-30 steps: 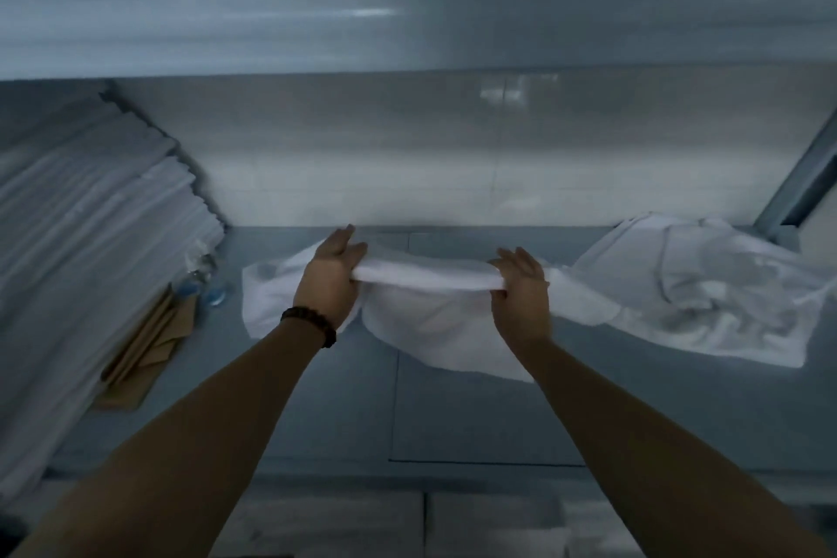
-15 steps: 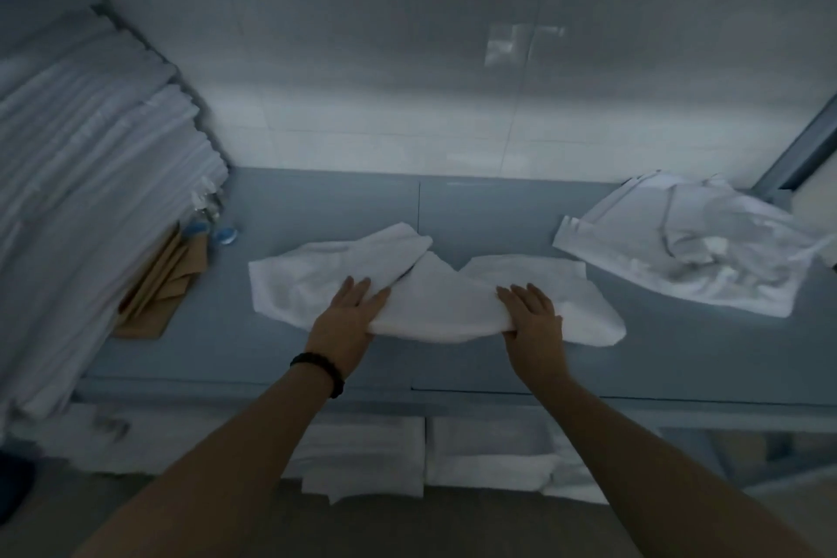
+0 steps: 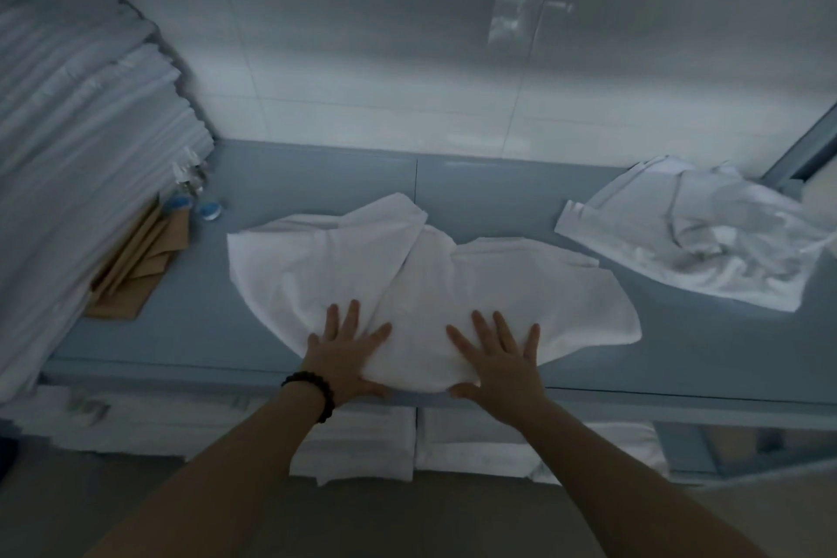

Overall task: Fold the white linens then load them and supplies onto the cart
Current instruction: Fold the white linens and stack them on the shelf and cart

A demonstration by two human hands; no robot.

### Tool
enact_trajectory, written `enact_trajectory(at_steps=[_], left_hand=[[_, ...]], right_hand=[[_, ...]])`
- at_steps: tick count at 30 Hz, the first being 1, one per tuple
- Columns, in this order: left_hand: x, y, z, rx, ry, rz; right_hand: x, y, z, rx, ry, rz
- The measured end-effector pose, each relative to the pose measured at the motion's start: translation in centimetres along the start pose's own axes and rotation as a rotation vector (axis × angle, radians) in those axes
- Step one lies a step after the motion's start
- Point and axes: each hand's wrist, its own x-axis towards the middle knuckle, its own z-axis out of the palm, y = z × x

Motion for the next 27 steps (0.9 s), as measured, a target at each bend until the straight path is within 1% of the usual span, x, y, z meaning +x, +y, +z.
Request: enact_trajectory(at_steps=[3,8,14,16,18,21,22,23,25,27], left_hand=[[2.4,-1.5,-0.8,0.0,-0.048,0.015],[6.9,-4.2,-2.9,0.04,-0.063,0.053],[9.5,-4.5,-4.9,0.112,-0.028,-0.027],[8.6,-3.5,-4.7,0.097,0.025,-0.017],[7.4,-2.0,-4.3,0.039,0.096,-0.002],[6.3,1.6,-3.5,-0.096,0.223,-0.047],[6.2,3.0,-3.1,-0.14,0.254,-0.072],[6.2,4.6,-2.6,-0.182,0.273,-0.1],[6.5,7.1,-1.4,-0.255,0.269,-0.162],[7.1,8.3,-0.2,-0.269,0.228,-0.211]], right_hand=[[1.5,-0.8,0.8,0.024,-0.036,0.045],[4.9,-2.5,1.9,0.075,-0.081,0.151],[8.0,-4.7,1.0,0.214,-0.121,0.259],[7.7,-5.0,0.4,0.25,-0.145,0.256],[7.2,-4.4,-0.3,0.274,-0.109,0.253],[7.2,-1.6,-1.7,0.226,0.117,0.272],[7.5,-0.2,-2.1,0.187,0.165,0.271],[8.0,1.3,-2.3,0.148,0.179,0.266],[9.0,4.1,-2.6,0.092,0.126,0.258],[9.7,6.0,-2.1,0.059,0.033,0.224]])
